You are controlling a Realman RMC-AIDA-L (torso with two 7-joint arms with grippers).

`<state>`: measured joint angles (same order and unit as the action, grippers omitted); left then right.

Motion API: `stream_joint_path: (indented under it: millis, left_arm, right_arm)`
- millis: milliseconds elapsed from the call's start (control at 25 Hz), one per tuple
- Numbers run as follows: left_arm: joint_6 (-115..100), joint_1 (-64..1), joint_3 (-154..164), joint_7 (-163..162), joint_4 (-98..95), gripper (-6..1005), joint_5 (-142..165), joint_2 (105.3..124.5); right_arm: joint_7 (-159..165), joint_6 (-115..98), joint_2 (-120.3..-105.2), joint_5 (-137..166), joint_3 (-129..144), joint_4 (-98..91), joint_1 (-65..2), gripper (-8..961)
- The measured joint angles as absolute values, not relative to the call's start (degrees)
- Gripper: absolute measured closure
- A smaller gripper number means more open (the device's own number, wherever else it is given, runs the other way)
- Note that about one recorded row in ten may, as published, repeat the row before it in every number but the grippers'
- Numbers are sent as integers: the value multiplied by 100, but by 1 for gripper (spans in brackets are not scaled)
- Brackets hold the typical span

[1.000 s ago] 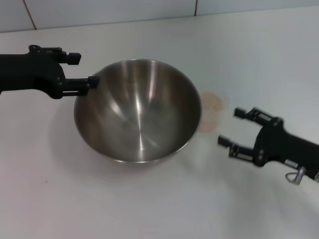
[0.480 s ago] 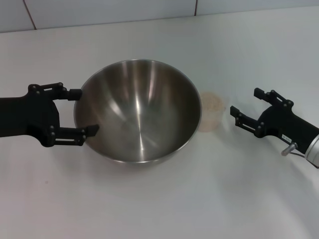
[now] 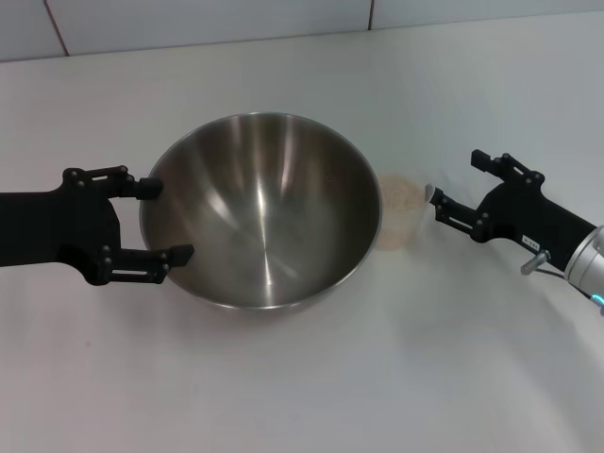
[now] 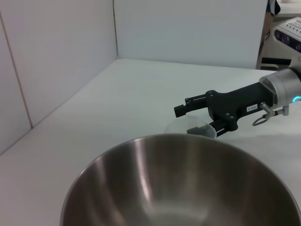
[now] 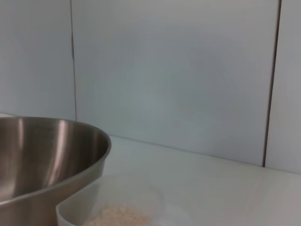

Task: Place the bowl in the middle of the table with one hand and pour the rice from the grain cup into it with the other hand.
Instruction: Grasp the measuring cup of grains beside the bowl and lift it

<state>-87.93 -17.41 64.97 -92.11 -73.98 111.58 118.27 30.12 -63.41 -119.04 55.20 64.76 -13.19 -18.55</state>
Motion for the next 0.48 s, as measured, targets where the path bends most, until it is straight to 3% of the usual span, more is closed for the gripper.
stream_joint_path:
  millis: [480]
  left_arm:
    - [-8796,-1742,6512,-9213,-7399,137,11171,11824]
  right_arm:
    - [3019,-6288,-11927,5496,6474,-1308,-2058,152]
